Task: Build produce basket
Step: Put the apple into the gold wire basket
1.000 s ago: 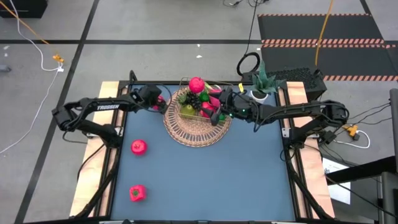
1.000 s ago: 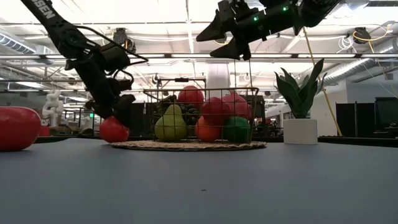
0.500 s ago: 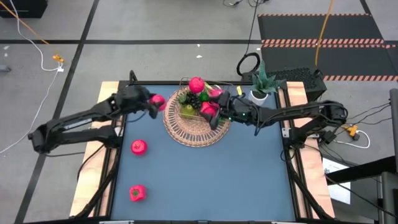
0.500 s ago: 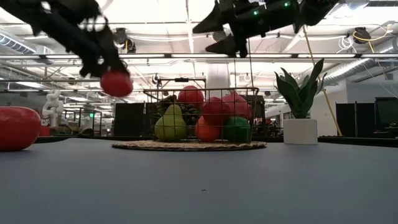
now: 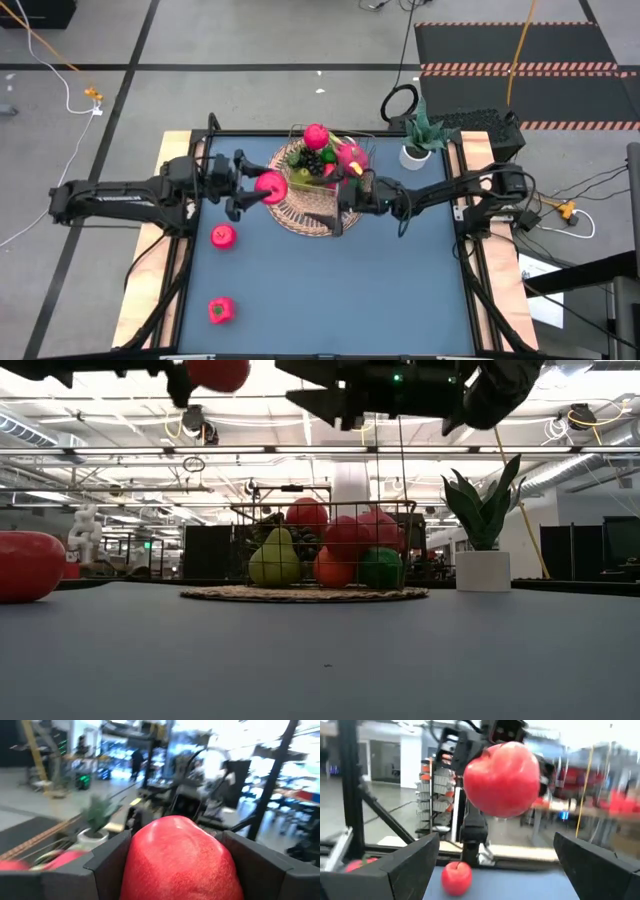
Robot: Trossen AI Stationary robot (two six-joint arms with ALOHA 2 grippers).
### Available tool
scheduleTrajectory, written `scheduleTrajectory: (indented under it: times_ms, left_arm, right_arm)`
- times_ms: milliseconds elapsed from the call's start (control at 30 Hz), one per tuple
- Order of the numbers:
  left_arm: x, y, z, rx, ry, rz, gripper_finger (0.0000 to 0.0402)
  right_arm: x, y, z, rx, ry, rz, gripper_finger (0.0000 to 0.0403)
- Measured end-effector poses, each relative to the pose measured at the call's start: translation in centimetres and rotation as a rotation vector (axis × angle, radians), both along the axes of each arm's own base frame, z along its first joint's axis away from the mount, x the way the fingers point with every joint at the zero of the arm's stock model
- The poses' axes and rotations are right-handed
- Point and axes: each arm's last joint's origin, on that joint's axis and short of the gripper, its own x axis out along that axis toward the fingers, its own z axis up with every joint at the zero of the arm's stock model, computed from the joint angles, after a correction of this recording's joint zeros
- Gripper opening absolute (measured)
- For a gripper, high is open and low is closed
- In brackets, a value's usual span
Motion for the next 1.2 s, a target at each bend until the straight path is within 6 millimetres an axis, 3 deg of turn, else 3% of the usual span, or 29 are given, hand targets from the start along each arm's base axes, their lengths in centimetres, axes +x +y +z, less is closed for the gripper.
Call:
scheduleTrajectory:
  times_ms: [300,667,1200]
  left_arm:
    - [2.7,-1.3,-0.6,-0.002,-0.044,-0.056,0.0299]
    - [6.0,-1.4,-2.0,-0.033,-0.106,-0.053,0.0305]
    - [6.3,-1.7,-2.2,-0.047,-0.108,-0.084,0.0297]
  right_arm:
    - [0.7,2.7,-1.1,-0.398,-0.118,-0.031,0.0389]
    - [0.8,3.1,-0.1,-0.419,-0.157,-0.138,0.0389]
    - [0.8,3.0,0.2,-0.437,-0.171,-0.212,0.0389]
